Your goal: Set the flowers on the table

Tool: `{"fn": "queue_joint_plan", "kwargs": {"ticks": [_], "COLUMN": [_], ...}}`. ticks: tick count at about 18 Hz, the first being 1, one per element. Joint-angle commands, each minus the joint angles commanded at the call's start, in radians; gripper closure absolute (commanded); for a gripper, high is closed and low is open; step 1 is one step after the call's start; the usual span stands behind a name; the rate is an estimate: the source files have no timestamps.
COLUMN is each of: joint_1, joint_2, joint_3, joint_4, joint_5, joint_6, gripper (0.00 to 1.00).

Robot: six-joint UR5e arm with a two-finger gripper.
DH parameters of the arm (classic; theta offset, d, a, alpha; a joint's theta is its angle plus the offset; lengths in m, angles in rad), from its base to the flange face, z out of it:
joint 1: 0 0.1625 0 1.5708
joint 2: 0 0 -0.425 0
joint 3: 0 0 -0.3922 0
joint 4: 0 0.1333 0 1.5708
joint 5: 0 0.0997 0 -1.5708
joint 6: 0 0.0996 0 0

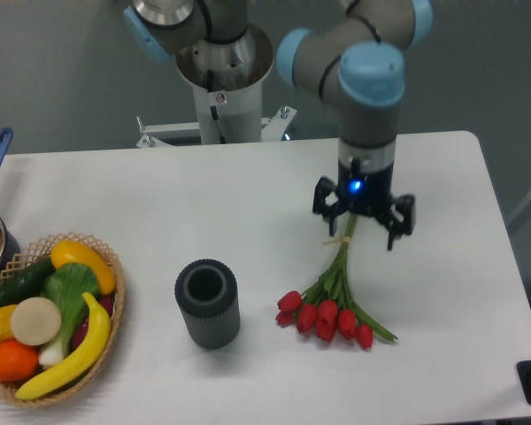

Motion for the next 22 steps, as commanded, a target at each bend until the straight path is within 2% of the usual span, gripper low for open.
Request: {"fn": "queue_joint_plan", "kwargs": {"ticks": [1,3,4,11,13,22], "joint_1": [0.014,0.048,0.067,0.164,0.192,0.216], "joint_2": [0.015,0.049,0.061,0.124,0.144,0.157], "joint_3": [0.002,0.002,0.000,0.008,0.008,-0.002], "joint_4": [-0.012,-0.095,-0.116,-0.232,-0.276,-0.285], "joint_5": [0.000,0.000,0.000,0.003,0.003,-0.012], "joint_6": [0.029,0.116,0.168,0.503,0.561,0.578], "gripper": [0.00,0.00,0.00,0.00,0.00,0.00]}}
